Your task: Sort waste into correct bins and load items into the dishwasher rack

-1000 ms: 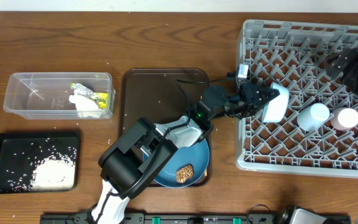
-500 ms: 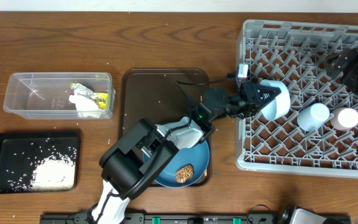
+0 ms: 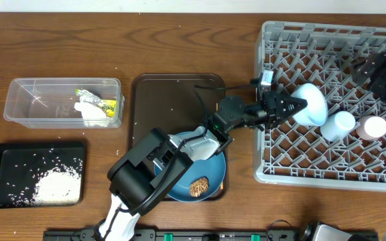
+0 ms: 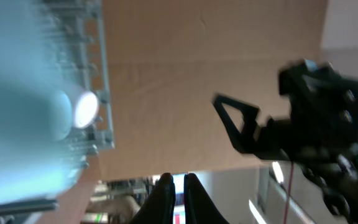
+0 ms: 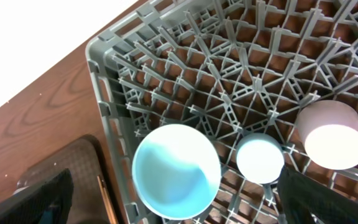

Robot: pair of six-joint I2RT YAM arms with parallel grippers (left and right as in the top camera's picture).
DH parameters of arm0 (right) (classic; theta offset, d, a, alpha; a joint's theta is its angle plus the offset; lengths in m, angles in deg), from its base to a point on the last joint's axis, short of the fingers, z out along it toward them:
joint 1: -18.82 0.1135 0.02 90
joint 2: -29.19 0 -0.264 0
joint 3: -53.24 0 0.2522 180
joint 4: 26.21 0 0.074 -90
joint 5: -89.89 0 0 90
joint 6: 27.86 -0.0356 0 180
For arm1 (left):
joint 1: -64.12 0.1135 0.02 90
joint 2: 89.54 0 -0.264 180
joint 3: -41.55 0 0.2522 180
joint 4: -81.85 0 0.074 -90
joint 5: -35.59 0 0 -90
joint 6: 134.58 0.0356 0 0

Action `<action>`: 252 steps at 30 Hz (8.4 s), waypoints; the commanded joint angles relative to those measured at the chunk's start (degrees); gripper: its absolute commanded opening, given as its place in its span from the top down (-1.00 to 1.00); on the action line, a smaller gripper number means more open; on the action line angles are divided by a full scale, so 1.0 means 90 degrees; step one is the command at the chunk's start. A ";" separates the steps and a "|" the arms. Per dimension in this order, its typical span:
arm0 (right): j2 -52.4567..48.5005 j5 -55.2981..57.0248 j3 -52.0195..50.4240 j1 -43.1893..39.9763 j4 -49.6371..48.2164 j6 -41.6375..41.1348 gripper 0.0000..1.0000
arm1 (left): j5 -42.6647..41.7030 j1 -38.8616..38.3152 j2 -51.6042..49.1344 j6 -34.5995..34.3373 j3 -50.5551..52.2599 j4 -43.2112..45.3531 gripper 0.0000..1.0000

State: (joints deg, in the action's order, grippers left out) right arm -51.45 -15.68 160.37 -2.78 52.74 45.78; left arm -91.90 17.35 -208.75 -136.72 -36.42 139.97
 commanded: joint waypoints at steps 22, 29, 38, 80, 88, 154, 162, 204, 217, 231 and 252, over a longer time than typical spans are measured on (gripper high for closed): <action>-0.0032 -0.0010 0.0024 0.0265 0.0192 0.0253 -0.94 | -0.1945 0.0996 0.0342 0.2637 0.0022 -0.0976 0.43; -0.0032 -0.0012 -0.0053 0.0466 0.0461 0.0100 -0.94 | -0.0542 0.1195 0.2013 0.5549 -0.0211 -0.5831 0.19; -0.0090 -0.0041 -0.0950 0.0576 0.0328 -0.0340 -0.88 | 0.2866 0.1275 0.4296 0.7546 -0.0534 -0.9479 -0.96; -0.0549 -0.0865 -0.1144 -0.0782 -0.0590 -0.0121 -0.97 | 0.3264 -0.1241 0.1787 1.2840 -0.2215 -0.9938 -0.57; -0.0549 -0.0658 -0.1144 -0.0862 -0.0554 -0.0085 -0.97 | 0.3223 -0.1285 0.1399 1.4137 -0.2215 -0.9071 -0.50; -0.0549 -0.2606 -0.1141 -0.2453 -0.0971 0.0255 -0.97 | 0.2186 -0.0755 0.1365 1.0195 -0.2154 -0.7766 0.88; -0.0549 -0.2608 -0.1144 -0.2453 -0.0959 0.0253 -0.97 | -0.0204 -0.0085 0.2171 0.8136 -0.2154 -0.7614 0.87; -0.0549 -0.2603 -0.1141 -0.2453 -0.0789 0.0257 -0.98 | -0.0396 0.0532 -0.0359 -0.1389 -0.0544 0.2115 0.88; -0.0549 -0.2603 -0.1144 -0.2453 -0.0787 0.0306 -0.97 | 0.0228 0.0551 -0.0724 -0.0889 -0.0459 0.0350 0.87; -0.0549 -0.2582 -0.1144 -0.2453 -0.0792 0.0352 -0.98 | 0.0012 0.0551 -0.1115 -0.0971 -0.0461 0.0401 0.46; -0.0549 -0.2582 -0.1144 -0.2453 -0.0792 0.0352 -0.98 | -0.0695 0.1814 0.0576 0.2769 -0.0619 -0.4452 -0.96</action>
State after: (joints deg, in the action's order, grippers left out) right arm -56.59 -38.90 150.03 -25.23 45.57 47.83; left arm -97.37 31.91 -207.68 -125.90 -41.47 106.13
